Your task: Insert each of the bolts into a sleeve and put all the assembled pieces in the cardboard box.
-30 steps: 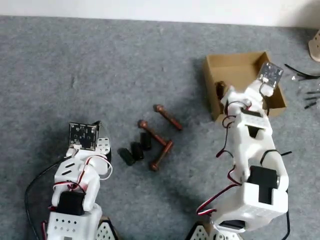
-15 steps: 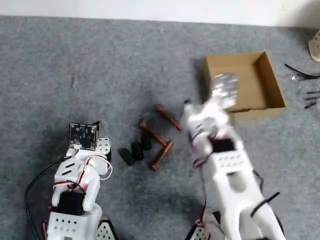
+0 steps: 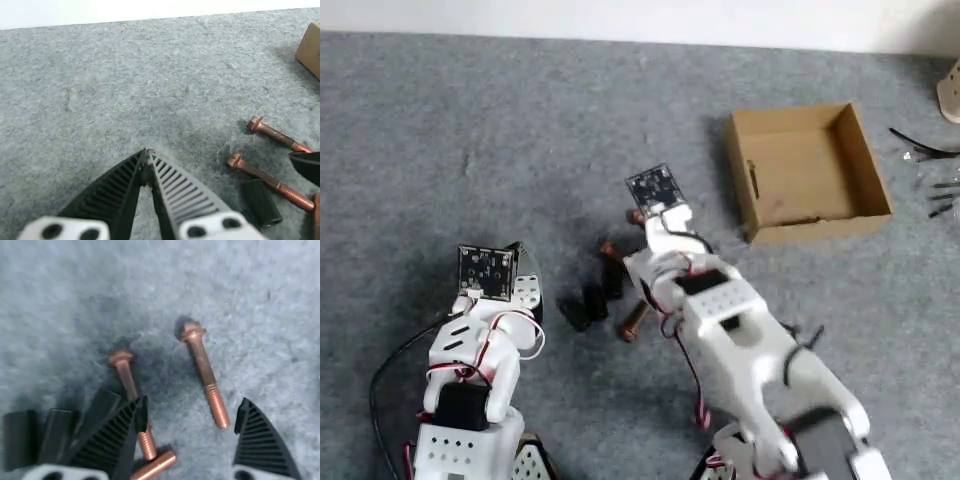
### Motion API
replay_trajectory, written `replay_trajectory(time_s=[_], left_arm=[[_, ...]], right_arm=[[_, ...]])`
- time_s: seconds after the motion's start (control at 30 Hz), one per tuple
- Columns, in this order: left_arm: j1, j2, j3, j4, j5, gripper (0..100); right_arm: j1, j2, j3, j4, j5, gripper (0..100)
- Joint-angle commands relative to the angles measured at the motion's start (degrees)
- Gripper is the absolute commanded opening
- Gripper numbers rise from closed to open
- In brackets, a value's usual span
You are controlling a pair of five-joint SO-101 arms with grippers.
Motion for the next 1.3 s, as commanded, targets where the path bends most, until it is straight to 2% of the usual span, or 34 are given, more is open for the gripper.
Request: replay_trajectory(time_s=[0.0, 0.23, 0.37, 0.57, 1.0, 1.27], left_arm=[[-1.0, -0.7, 0.5, -1.4, -0.4, 2], [-2.9, -0.7, 0.2, -1.4, -0.3, 2], [-7.3, -0.7, -0.8, -1.4, -0.2, 2], [-7.3, -0.7, -0.9, -1.4, -0.2, 2], [-7.4, -0.7, -1.1, -1.4, -0.2, 2], [-7.5, -0.7, -1.1, -1.4, -0.2, 2]], right_arm=[[1.0, 5.9, -6.4, 0.0, 1.3, 25.2], [-5.0, 7.1, -8.1, 1.9, 0.1, 25.2], [-8.5, 7.1, -8.7, 10.9, -7.5, 25.2], [-10.0, 7.3, -11.1, 12.8, -15.1, 25.2], [-17.2, 7.1, -11.4, 12.9, -18.0, 25.2], [-17.5, 7.9, -11.0, 12.6, -18.0, 25.2]])
